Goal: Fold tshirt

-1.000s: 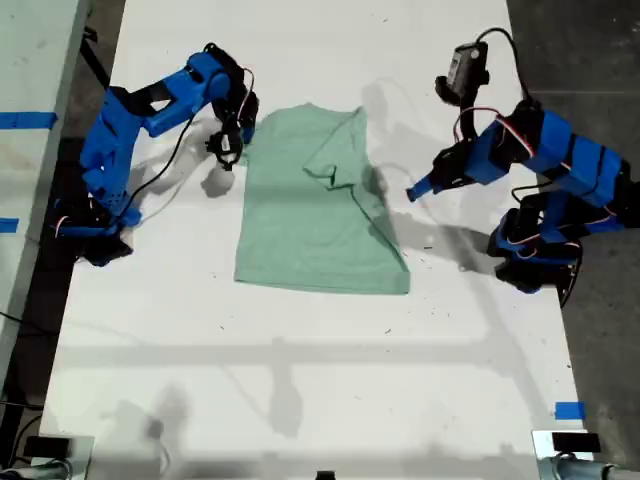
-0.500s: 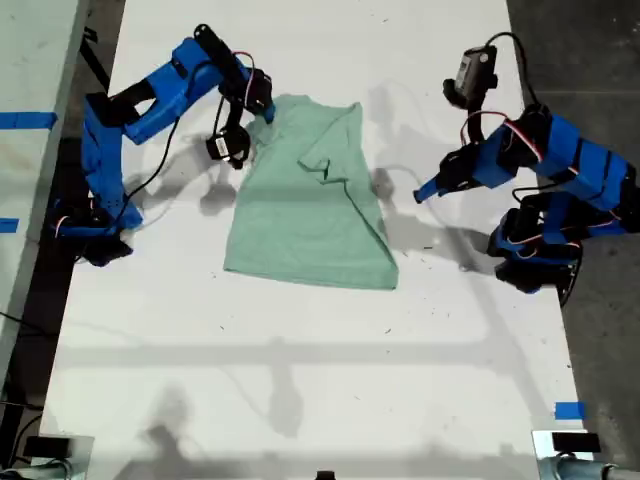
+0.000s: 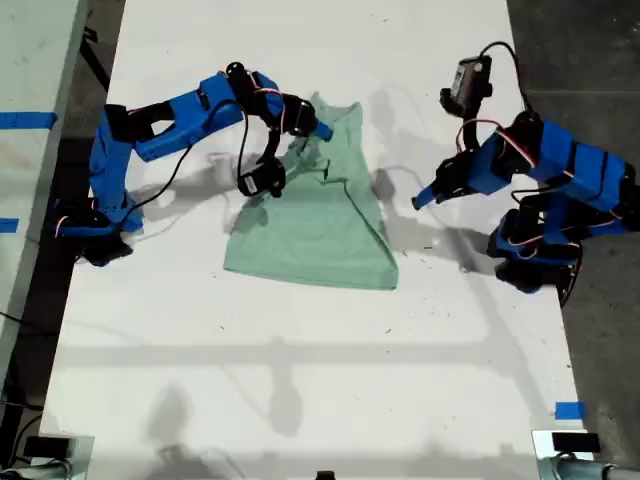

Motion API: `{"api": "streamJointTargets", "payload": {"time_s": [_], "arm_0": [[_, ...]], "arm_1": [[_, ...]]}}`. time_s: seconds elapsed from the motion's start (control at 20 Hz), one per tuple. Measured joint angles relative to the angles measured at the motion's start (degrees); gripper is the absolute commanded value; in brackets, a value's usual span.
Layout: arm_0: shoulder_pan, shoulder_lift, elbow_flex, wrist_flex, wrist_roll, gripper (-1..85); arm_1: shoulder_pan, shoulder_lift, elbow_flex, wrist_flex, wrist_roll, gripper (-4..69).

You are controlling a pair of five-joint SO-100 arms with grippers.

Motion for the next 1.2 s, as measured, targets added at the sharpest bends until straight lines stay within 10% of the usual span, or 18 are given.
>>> {"api": "streamJointTargets", "payload": {"time_s": [0.6,1.2], "arm_0": [[0.79,23.12,11.25,17.05,-1.67,27.8],[20.57,55.81,53.88,14.41,-21.45,27.8]], "arm_1": [[-10.11,5.80,3.87,-0.18,8.17,15.2],[-12.83,-9.58,3.52,-5.89,4.39,30.2]]}}
